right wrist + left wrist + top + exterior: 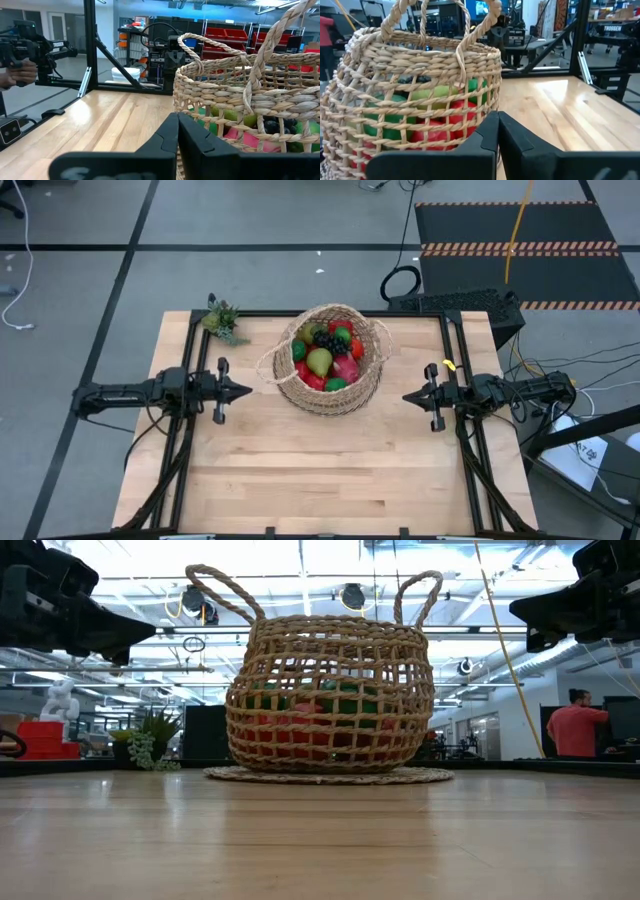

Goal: Build produce basket
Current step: Return to Home Position

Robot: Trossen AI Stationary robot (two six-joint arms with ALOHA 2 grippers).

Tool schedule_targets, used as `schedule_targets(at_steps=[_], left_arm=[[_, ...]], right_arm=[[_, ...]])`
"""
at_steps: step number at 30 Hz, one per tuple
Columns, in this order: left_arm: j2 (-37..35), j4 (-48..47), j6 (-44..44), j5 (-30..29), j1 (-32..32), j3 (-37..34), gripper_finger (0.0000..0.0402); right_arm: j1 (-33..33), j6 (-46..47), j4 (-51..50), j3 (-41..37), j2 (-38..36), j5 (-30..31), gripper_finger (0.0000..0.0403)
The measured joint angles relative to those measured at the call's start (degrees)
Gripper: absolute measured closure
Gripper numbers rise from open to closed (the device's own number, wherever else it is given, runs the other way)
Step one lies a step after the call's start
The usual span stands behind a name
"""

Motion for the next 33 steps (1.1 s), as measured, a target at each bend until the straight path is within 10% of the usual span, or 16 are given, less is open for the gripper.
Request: schedule_targets(at_steps=[33], left_arm=[[-2.0,-1.43,2.28,0.07,0.0,0.02,0.0369]], right_arm=[[0.0,0.0,0.0,0.0,0.0,0.0,0.0403]])
